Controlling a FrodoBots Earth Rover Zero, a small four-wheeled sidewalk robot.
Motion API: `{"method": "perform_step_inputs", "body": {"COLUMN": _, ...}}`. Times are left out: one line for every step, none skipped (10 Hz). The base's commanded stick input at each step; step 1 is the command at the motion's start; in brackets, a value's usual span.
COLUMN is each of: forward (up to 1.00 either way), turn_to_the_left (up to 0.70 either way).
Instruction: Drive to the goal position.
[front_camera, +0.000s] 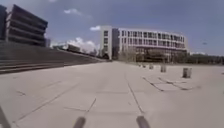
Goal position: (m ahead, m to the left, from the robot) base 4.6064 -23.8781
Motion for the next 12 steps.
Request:
{"method": "perform_step_inputs", "body": {"forward": 1.0, "turn_to_the_left": 0.0}}
{"method": "perform_step_inputs", "body": {"forward": 1.0, "turn_to_the_left": 0.0}}
{"method": "perform_step_inputs", "body": {"forward": 1.0, "turn_to_the_left": 0.0}}
{"method": "perform_step_inputs", "body": {"forward": 1.0, "turn_to_the_left": 0.0}}
{"method": "perform_step_inputs", "body": {"forward": 1.0, "turn_to_the_left": 0.0}}
{"method": "perform_step_inputs", "body": {"forward": 1.0, "turn_to_the_left": 0.0}}
{"method": "perform_step_inputs", "body": {"forward": 1.0, "turn_to_the_left": 0.0}}
{"method": "perform_step_inputs", "body": {"forward": 1.0, "turn_to_the_left": 0.0}}
{"method": "perform_step_inputs", "body": {"forward": 1.0, "turn_to_the_left": 0.0}}
{"method": "perform_step_inputs", "body": {"forward": 1.0, "turn_to_the_left": 0.0}}
{"method": "perform_step_inputs", "body": {"forward": 1.0, "turn_to_the_left": 0.0}}
{"method": "perform_step_inputs", "body": {"forward": 1.0, "turn_to_the_left": 0.0}}
